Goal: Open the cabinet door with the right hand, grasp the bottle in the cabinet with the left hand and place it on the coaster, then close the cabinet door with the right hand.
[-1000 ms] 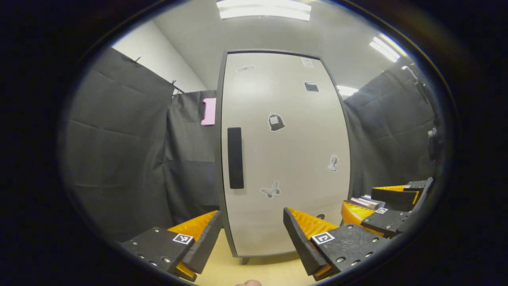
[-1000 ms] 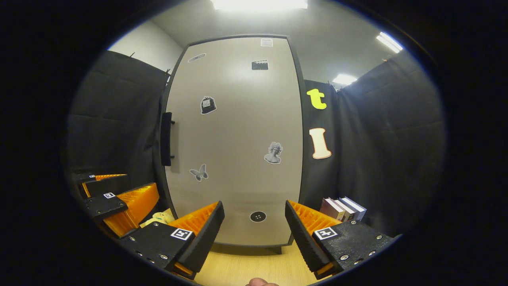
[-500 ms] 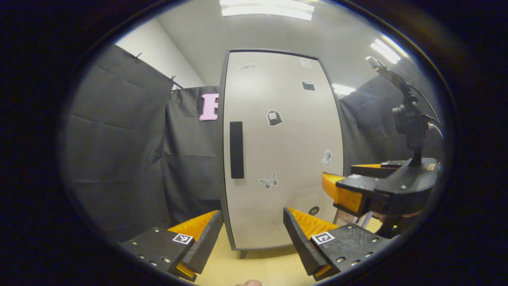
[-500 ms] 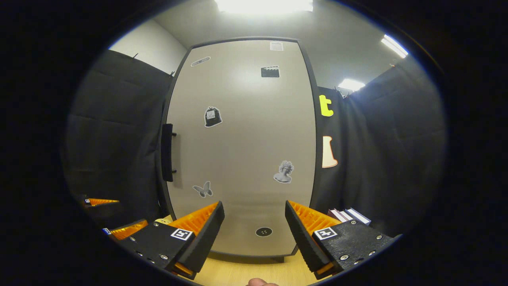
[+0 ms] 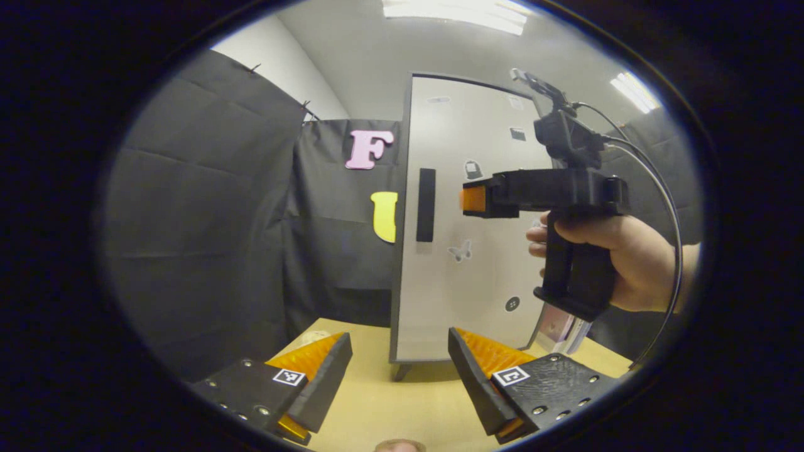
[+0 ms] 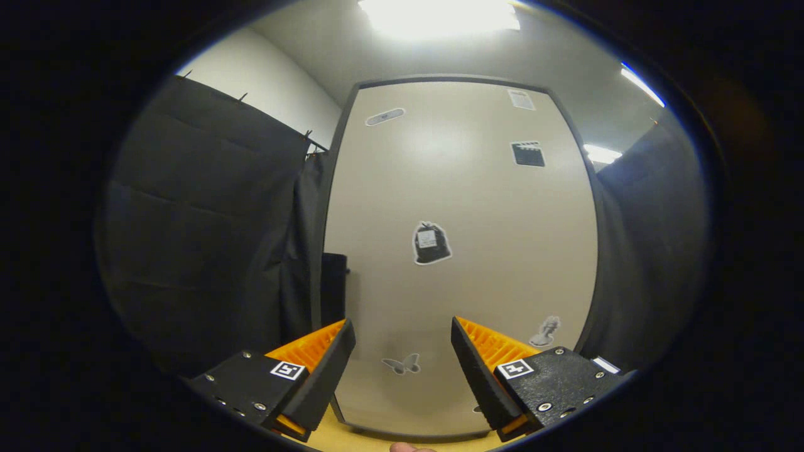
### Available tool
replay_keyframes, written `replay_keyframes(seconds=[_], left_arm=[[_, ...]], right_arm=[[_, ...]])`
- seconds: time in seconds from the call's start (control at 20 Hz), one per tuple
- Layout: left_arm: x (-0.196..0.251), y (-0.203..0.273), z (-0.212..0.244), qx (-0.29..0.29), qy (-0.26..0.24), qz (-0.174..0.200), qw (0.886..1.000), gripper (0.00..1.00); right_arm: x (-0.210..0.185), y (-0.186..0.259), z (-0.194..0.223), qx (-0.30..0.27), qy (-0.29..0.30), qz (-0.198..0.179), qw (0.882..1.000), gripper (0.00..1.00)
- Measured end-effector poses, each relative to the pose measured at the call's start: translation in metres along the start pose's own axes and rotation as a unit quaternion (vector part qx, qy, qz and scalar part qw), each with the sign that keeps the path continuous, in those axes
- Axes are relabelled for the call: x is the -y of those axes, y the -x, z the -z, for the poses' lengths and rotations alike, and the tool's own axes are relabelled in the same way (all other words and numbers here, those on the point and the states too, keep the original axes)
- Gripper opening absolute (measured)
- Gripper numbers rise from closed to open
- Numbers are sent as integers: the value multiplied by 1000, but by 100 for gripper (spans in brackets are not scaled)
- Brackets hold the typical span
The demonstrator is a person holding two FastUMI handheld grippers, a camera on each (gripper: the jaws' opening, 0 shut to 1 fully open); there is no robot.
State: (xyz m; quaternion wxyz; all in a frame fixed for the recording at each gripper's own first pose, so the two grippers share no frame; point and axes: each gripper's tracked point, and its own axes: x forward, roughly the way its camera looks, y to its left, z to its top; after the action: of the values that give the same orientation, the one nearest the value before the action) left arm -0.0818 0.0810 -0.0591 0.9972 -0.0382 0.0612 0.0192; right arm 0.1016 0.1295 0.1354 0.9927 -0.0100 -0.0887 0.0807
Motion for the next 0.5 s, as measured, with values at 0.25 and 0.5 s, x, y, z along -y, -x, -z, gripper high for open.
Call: replay_keyframes(seconds=[0.25, 0.5], left_arm=[[-37, 15, 18, -19, -19, -28, 999, 89], [-47, 27, 30, -29, -6, -36, 999, 92]], right_arm=[[-43, -32, 11, -28, -25, -11, 999, 95], [-50, -55, 20, -39, -8, 3, 999, 86]])
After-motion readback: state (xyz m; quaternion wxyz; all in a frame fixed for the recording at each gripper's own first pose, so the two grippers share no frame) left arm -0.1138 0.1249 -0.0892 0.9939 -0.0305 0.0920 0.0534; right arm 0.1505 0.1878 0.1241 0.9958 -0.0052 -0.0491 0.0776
